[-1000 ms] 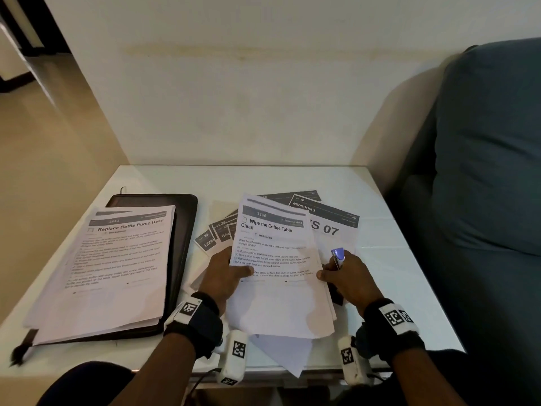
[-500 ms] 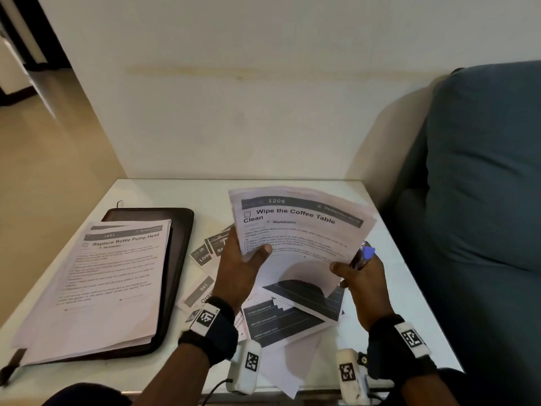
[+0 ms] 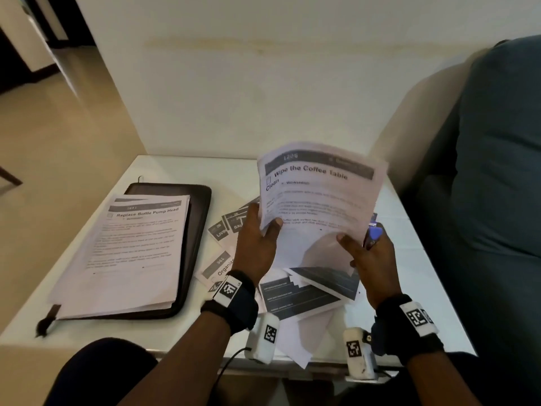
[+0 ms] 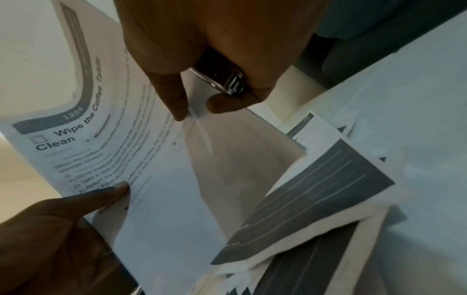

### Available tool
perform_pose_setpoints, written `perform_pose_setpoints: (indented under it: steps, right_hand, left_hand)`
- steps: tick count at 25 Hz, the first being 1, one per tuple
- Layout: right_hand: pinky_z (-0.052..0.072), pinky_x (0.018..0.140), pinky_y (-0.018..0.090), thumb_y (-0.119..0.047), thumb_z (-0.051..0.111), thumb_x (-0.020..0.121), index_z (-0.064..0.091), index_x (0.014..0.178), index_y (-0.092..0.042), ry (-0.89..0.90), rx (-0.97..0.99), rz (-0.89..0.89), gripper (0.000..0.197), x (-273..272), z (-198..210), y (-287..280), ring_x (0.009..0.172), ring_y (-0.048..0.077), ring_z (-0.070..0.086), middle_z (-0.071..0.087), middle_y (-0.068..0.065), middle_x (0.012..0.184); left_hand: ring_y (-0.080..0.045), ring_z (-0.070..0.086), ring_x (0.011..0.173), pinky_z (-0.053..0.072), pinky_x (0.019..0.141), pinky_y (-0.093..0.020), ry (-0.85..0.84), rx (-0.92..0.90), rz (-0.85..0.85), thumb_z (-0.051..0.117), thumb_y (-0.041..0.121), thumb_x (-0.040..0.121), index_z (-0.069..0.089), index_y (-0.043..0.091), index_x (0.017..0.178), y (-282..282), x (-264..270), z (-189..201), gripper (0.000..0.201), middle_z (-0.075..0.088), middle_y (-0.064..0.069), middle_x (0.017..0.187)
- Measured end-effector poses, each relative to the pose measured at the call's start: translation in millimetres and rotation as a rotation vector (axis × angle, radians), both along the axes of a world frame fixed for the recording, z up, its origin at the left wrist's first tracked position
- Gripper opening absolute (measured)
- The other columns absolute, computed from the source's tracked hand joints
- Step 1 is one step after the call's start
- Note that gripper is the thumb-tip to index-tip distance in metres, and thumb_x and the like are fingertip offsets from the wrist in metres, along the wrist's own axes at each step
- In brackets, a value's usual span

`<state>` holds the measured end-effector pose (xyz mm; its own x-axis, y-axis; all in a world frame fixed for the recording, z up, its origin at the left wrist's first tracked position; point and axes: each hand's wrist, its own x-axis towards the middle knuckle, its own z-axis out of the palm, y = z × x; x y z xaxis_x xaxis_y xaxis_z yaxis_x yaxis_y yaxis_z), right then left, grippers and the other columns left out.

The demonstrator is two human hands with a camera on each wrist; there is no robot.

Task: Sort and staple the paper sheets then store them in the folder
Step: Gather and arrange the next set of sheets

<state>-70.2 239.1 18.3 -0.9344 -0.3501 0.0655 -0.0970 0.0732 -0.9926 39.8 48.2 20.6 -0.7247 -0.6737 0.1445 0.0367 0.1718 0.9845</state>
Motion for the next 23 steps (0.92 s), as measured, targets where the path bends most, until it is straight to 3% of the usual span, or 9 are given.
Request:
perform_pose_setpoints:
  steps: [4, 8, 11, 13, 15, 16, 18, 21, 23]
  right_hand:
    - [0.046, 0.057, 0.032, -0.03, 0.079, 0.086, 0.055, 0.084, -0.012, -0.075, 0.109, 0.022, 0.03, 14.3, -13.4, -4.6, 0.066, 0.019, 0.058, 0.062, 0.004, 0.072]
    - [0.046, 0.067, 0.035, -0.027, 0.08, 0.081, 0.064, 0.089, -0.01, -0.132, 0.46, 0.196, 0.025, 40.9, -35.2, -8.9, 0.073, 0.021, 0.06, 0.064, 0.005, 0.08]
    - [0.045, 0.069, 0.035, -0.029, 0.075, 0.079, 0.067, 0.079, -0.008, -0.073, 0.585, 0.066, 0.023, 28.0, -41.7, 4.1, 0.079, 0.03, 0.064, 0.066, 0.013, 0.081]
    - [0.047, 0.082, 0.034, -0.025, 0.068, 0.085, 0.07, 0.099, -0.002, 0.064, 0.832, -0.034, 0.027, 12.2, -45.0, 25.2, 0.101, 0.036, 0.065, 0.069, 0.019, 0.11]
    - [0.042, 0.093, 0.026, -0.026, 0.061, 0.093, 0.062, 0.127, -0.002, 0.04, 0.976, -0.131, 0.041, -1.8, -49.9, 45.8, 0.122, 0.037, 0.055, 0.054, 0.021, 0.14]
    - [0.042, 0.099, 0.03, -0.03, 0.061, 0.095, 0.056, 0.134, -0.003, -0.03, 0.993, -0.189, 0.048, -5.7, -51.1, 51.5, 0.128, 0.039, 0.05, 0.046, 0.022, 0.146]
    - [0.037, 0.109, 0.044, -0.041, 0.059, 0.099, 0.048, 0.139, -0.002, -0.108, 1.038, -0.254, 0.057, -9.2, -52.1, 55.5, 0.134, 0.044, 0.043, 0.038, 0.025, 0.148]
    - [0.03, 0.113, 0.049, -0.039, 0.052, 0.103, 0.047, 0.135, 0.004, -0.098, 1.147, -0.234, 0.054, -2.3, -49.3, 49.3, 0.137, 0.044, 0.035, 0.039, 0.029, 0.145]
    - [0.033, 0.111, 0.054, -0.036, 0.054, 0.101, 0.049, 0.133, 0.003, -0.036, 1.184, -0.242, 0.051, 8.2, -42.1, 41.4, 0.138, 0.043, 0.033, 0.038, 0.027, 0.144]
  left_hand:
    - [-0.026, 0.063, 0.094, 0.056, 0.091, -0.051, -0.019, 0.047, 0.276, 0.064, 0.015, 0.098, 0.054, 0.018, 0.1, -35.5, 38.6, 9.1, 0.011, 0.065, -0.009, 0.101]
    - [-0.022, 0.067, 0.1, 0.058, 0.093, -0.043, 0.004, 0.144, 0.423, 0.064, 0.008, 0.094, 0.057, 0.014, 0.118, -67.6, 91.9, 10.1, 0.026, 0.068, -0.005, 0.113]
    - [-0.018, 0.065, 0.107, 0.055, 0.094, -0.031, 0.019, 0.188, 0.51, 0.062, 0.001, 0.096, 0.054, 0.012, 0.132, -84.7, 119.3, 6.1, 0.039, 0.065, 0.001, 0.121]
    - [-0.017, 0.063, 0.109, 0.055, 0.097, -0.031, -0.007, 0.205, 0.545, 0.062, 0.0, 0.096, 0.053, 0.01, 0.134, -92.2, 130.0, -0.8, 0.041, 0.063, 0.002, 0.121]
    - [-0.018, 0.064, 0.112, 0.055, 0.102, -0.036, -0.029, 0.233, 0.566, 0.064, 0.001, 0.094, 0.053, 0.012, 0.134, -95.0, 136.1, -6.7, 0.044, 0.064, 0.001, 0.122]
    - [-0.019, 0.064, 0.114, 0.055, 0.103, -0.039, -0.033, 0.242, 0.578, 0.065, 0.001, 0.093, 0.053, 0.013, 0.134, -96.0, 137.9, -10.0, 0.044, 0.065, 0.0, 0.124]
    - [-0.021, 0.065, 0.116, 0.054, 0.104, -0.042, -0.028, 0.255, 0.581, 0.065, 0.0, 0.092, 0.054, 0.012, 0.134, -96.3, 139.2, -16.3, 0.046, 0.065, -0.003, 0.127]
    - [-0.023, 0.065, 0.118, 0.054, 0.105, -0.042, -0.041, 0.265, 0.577, 0.065, 0.0, 0.091, 0.053, 0.01, 0.139, -98.3, 137.1, -21.2, 0.051, 0.065, -0.006, 0.131]
    - [-0.022, 0.064, 0.118, 0.054, 0.105, -0.041, -0.047, 0.259, 0.579, 0.065, 0.001, 0.091, 0.053, 0.011, 0.139, -103.0, 136.4, -20.9, 0.05, 0.064, -0.005, 0.131]
